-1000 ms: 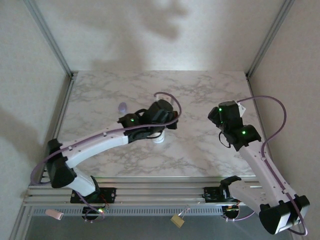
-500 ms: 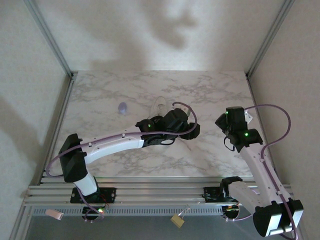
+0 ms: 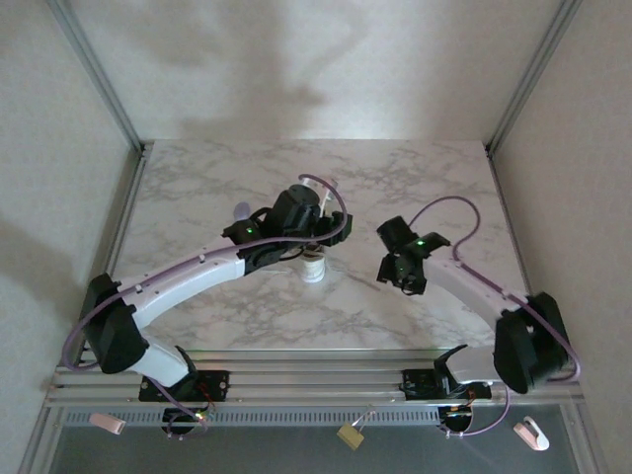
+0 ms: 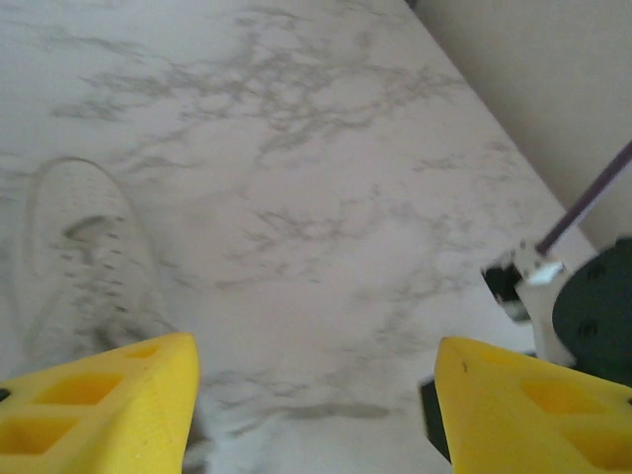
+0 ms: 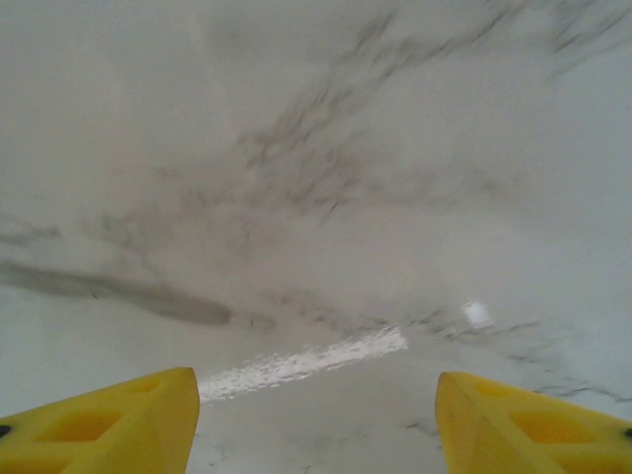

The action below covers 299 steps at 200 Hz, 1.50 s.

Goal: Tie the shoes

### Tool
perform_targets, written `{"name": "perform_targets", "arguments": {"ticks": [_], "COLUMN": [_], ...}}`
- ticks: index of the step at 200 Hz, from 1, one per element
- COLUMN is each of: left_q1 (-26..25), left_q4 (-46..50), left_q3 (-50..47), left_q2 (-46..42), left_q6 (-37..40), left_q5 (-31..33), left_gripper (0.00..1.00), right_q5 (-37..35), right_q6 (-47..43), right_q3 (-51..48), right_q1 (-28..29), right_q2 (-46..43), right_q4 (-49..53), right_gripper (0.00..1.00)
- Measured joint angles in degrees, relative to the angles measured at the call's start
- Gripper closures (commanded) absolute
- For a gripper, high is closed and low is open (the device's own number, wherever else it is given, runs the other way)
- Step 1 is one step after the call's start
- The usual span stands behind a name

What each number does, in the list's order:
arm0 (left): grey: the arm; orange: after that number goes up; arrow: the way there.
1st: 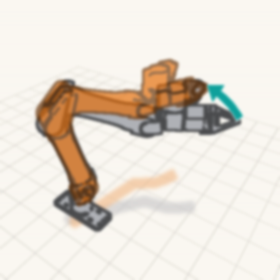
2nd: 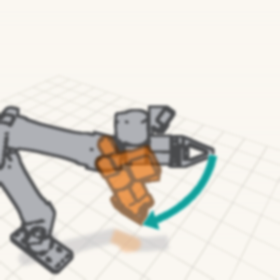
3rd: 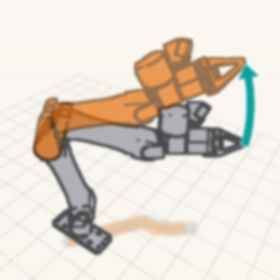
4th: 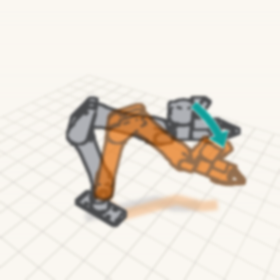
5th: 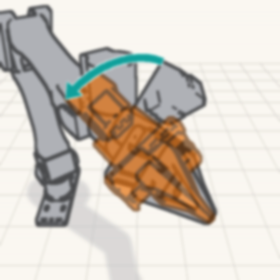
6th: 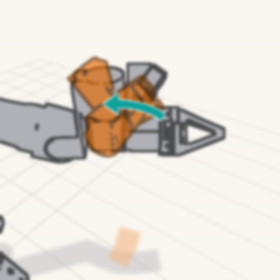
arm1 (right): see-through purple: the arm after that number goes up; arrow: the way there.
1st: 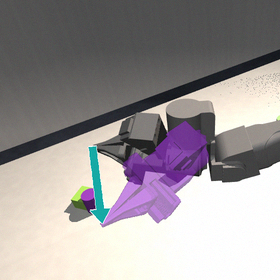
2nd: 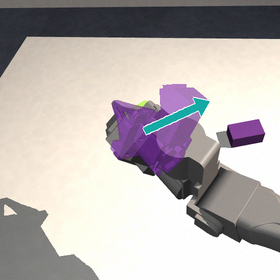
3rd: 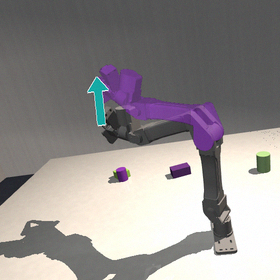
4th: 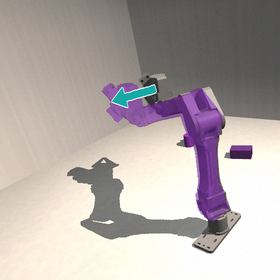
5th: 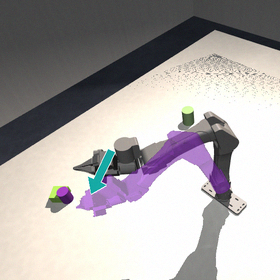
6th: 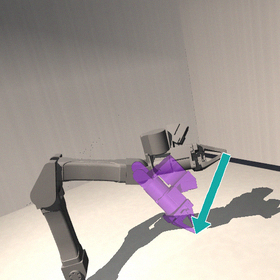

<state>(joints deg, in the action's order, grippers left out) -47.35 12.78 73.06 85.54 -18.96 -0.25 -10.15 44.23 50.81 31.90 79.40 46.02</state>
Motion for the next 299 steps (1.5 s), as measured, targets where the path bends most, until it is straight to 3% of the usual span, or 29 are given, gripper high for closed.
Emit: {"name": "perform_targets", "arguments": {"ticks": [43, 89, 154, 185, 214, 248, 272, 299], "left_q1": [1.99, 3.06, 6.8, 6.97, 6.97, 6.99, 7.98, 11.3], "left_q4": [-1.22, -2.36, -2.78, -3.02, -3.19, -3.26, -3.89, -5.31], "left_q3": [-1.84, -2.43, -4.31, -5.01, -5.53, -5.81, -6.95, -8.92], "left_q2": [-0.07, -0.22, -2.6, -4.11, -4.61, -4.81, -6.05, -7.98], "left_q6": [5.97, 7.45, 7.41, 7.41, 7.41, 7.1, 6.01, 3.89], "left_q5": [-0.04, -0.02, -0.02, -0.02, -0.02, 0.0, -0.02, -0.68], "left_gripper": [0.34, 0.34, 0.3, 0.3, 0.29, 0.29, 0.28, 0.28], "right_q5": [4.22, 4.81, 1.01, 0.79, 0.74, -0.66, -3.32, -5.55], "right_q6": [1.66, 2.27, 2.64, 0.94, -2.73, -5.95, -4.22, 1.99], "right_q3": [0.28, 0.96, 3.39, 5.33, 11.78, 21.03, 21.49, 15.17], "right_q1": [1.44, 3.78, 4.52, 1.95, -2.84, -3.72, -3.8, -3.04], "right_q2": [7.89, 11.3, 16.35, 17.92, 23.21, 29.73, 27.98, 18.86], "right_q4": [-3.15, -3.87, -2.21, -1.6, -1.03, -0.04, -6.01, -8.79], "right_gripper": [0.53, 0.62, 0.6, 0.56, 0.54, 0.52, 0.49, 0.48]}}
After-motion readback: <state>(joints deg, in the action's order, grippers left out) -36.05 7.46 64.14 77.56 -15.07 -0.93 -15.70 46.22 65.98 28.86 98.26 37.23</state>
